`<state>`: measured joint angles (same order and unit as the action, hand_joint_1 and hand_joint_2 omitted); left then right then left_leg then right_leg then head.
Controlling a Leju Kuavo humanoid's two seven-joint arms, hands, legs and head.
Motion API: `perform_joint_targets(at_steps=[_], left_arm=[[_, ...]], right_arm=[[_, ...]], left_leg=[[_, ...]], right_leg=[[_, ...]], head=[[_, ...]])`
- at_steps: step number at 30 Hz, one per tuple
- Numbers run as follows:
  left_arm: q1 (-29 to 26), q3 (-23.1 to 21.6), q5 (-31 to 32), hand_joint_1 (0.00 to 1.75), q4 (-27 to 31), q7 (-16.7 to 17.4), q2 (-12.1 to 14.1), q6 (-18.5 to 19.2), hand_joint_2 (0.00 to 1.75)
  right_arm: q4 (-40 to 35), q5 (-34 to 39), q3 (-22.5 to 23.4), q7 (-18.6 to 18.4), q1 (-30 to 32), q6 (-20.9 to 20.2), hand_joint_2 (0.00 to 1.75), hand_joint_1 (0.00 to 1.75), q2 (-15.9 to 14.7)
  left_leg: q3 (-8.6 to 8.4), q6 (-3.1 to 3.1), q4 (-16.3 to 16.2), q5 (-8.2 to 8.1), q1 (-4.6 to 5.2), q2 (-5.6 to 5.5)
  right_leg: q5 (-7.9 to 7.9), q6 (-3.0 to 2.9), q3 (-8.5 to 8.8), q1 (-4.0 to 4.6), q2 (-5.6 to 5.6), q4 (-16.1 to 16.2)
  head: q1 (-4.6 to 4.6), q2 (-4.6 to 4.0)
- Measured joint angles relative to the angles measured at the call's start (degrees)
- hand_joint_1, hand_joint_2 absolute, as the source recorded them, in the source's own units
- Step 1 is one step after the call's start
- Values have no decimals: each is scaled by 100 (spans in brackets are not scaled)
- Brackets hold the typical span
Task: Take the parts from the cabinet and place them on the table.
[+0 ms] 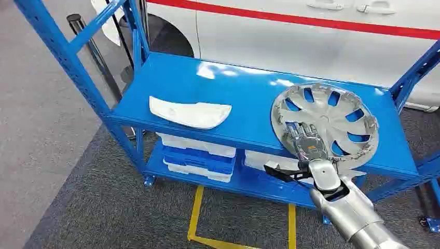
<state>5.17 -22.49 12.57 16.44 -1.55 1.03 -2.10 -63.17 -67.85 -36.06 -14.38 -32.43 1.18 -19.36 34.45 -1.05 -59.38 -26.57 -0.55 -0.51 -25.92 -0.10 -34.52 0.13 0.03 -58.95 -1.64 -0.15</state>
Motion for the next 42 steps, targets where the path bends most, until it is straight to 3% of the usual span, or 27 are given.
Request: perform_joint_targets(at_steps=[2, 5, 6, 7, 8, 9, 10, 11, 12, 15, 17, 20, 21, 23, 25, 26, 29, 30, 31, 32, 35, 36, 37, 38, 40, 41, 42], left_arm=[[0, 20, -33, 0, 0, -9, -2, -13, 0], [-25, 55, -65, 0, 0, -28, -9, -24, 0], [-35, 63, -72, 0, 0, -28, -15, -24, 0], [-39, 70, -79, 0, 0, -28, -15, -26, 0], [-39, 79, -79, 0, 0, -33, -13, -31, 0], [-36, 102, -79, 0, 0, -35, -13, -33, 0], [-35, 118, -81, 0, 0, -37, -13, -33, 0], [-31, 125, -81, 0, 0, -39, -13, -33, 0], [-29, 127, -81, 0, 0, -46, -15, -33, 0], [-53, 138, -81, 0, 0, -52, -15, -33, 0], [-42, 144, -83, 0, 0, -65, -20, -33, 0], [-41, 155, -83, 0, 0, -89, -26, -26, 0], [-47, 157, -83, 0, 0, -94, -26, -24, 0], [-48, 162, -83, 0, 0, -103, -26, -24, 0], [-39, 164, -83, 0, 0, -103, -31, -22, 0], [-32, 164, -83, 0, 0, -105, -31, -20, 0], [-22, 166, -83, 0, 0, -105, -37, -13, 0], [-22, 166, -83, 0, 0, -105, -44, -13, 0], [-22, 168, -83, 0, 0, -107, -46, -13, 0], [-25, 170, -83, 0, 0, -109, -44, -13, 0], [-40, 194, -83, 0, 0, -120, -48, -11, 0], [-53, 199, -83, 0, 0, -120, -50, -7, 0], [-67, 203, -83, 0, 0, -122, -50, -4, 0], [-76, 210, -83, 0, 0, -125, -50, 0, 0], [-70, 240, -83, 0, 0, -142, -48, 9, 0], [-65, 254, -83, 0, 0, -153, -48, 13, 0], [-58, 260, -83, 0, 0, -157, -50, 20, 0]], right_arm=[[13, -68, 0, -122, -20, -4, 175, 0, 78], [63, -135, 0, -251, -27, -59, 175, 0, 159], [81, -144, -2, -282, -25, -68, 175, 0, 186], [96, -164, -2, -302, -24, -79, 175, 0, 214], [109, -177, -2, -321, -25, -85, 175, 0, 225], [127, -197, -2, -352, -29, -98, 175, 0, 238], [138, -205, -2, -363, -33, -105, 175, 40, 251], [153, -210, 0, -369, -43, -109, 175, 155, 264], [168, -212, 0, -373, -46, -118, 175, 169, 264], [195, -214, 2, -380, -59, -142, 175, 166, 284], [208, -214, 9, -352, -68, -166, 175, 159, 286], [256, -210, 9, -299, -62, -186, 175, 154, 302], [271, -208, 9, -275, -62, -186, 175, 154, 306], [282, -192, 9, -242, -79, -186, 175, 154, 317], [282, -192, 9, -227, -105, -186, 175, 154, 330], [284, -190, 9, -203, -116, -186, 175, 154, 334], [284, -192, 9, -175, -119, -184, 175, 155, 365], [282, -192, 9, -172, -124, -184, 175, 154, 369], [284, -192, 9, -168, -132, -184, 175, 154, 376], [284, -192, 9, -162, -140, -184, 175, 157, 396], [293, -192, 4, -155, -150, -190, 175, 162, 435], [297, -192, 4, -155, -159, -199, 175, 166, 444], [304, -192, 4, -153, -173, -201, 175, 169, 457], [313, -181, 4, -142, -188, -203, 175, 171, 461], [334, -151, 4, -102, -219, -177, 175, 175, 472], [334, -129, 4, -81, -234, -140, 175, 169, 474], [337, -100, 4, -61, -248, -87, 175, 175, 479]], left_leg=[[128, 13, -321, -257, -3, 13], [683, 36, -1523, -802, -6, 13], [784, 41, -1719, -797, -7, 14], [730, 45, -1595, -652, -7, 16], [598, 45, -1312, -463, -8, 17], [317, 37, -733, -156, -9, 19], [115, 24, -317, 16, -10, 19], [6, 20, -142, -80, 12, 15], [41, -8, -151, -64, -3, 5], [39, -92, -106, -34, 18, 11], [17, -144, -60, -2, -19, 20], [22, -162, -57, 2, -12, 26], [21, -161, -58, 1, -12, 29], [4, -154, -59, -4, -19, 31], [-28, -133, -54, -17, -26, 38], [-29, -121, -48, -19, -21, 51], [-22, 5, 0, 10, -19, 52], [-35, 45, 25, 31, -23, 52], [-15, 79, -13, 5, -15, 53], [25, 84, -128, -99, -25, 47], [539, 89, -1293, -775, -22, 44], [675, 100, -1616, -874, -22, 45], [671, 109, -1646, -820, -22, 45], [548, 113, -1444, -666, -23, 46], [41, 109, -525, -229, -33, 47], [-142, 91, -144, -205, -39, 45], [-157, 51, -121, -222, -11, 34]], right_leg=[[49, -76, 49, -34, -12, 88], [36, -124, 43, -8, -18, 69], [30, -130, 39, -1, -16, 52], [18, -131, 38, -2, -11, 33], [5, -123, 39, -3, -8, 17], [-22, -102, 44, -7, -7, -22], [-53, -81, 40, -9, -8, -64], [-92, -32, -6, 42, -3, -137], [-98, -20, -29, 28, 0, -160], [-75, 43, -27, 23, 5, -142], [-254, 117, -113, -1, 1, -351], [-806, 208, -670, -66, 1, -1534], [-836, 221, -796, -84, 0, -1768], [-489, 232, -656, -111, -1, -1425], [4, 205, -175, -123, -3, -430], [-44, 194, -35, -118, 1, -137], [-24, 98, -47, -36, 8, -83], [-1, 60, -41, -31, 8, -54], [61, -14, 10, -103, 0, 41], [83, -35, 33, -80, -25, 79], [111, -100, -11, -45, -55, 73], [114, -104, -32, -34, -57, 63], [116, -105, -48, -32, -56, 44], [115, -104, -65, -34, -54, 20], [98, -78, -94, -44, -51, -57], [77, -45, -121, -44, -51, -119], [53, -3, -170, 4, -40, -185]], head=[[4, 0], [4, 0], [7, 0], [4, 0], [7, 0], [4, 0], [7, 0], [4, 0], [-4, 0], [2, 0], [-7, 0], [-2, 0], [-2, 0], [0, 0], [-2, 0], [-2, 0], [2, 0], [-2, 0], [11, 0], [5, 0], [9, 0], [9, 0], [9, 0], [9, 0], [9, 0], [9, 0], [9, 0]])
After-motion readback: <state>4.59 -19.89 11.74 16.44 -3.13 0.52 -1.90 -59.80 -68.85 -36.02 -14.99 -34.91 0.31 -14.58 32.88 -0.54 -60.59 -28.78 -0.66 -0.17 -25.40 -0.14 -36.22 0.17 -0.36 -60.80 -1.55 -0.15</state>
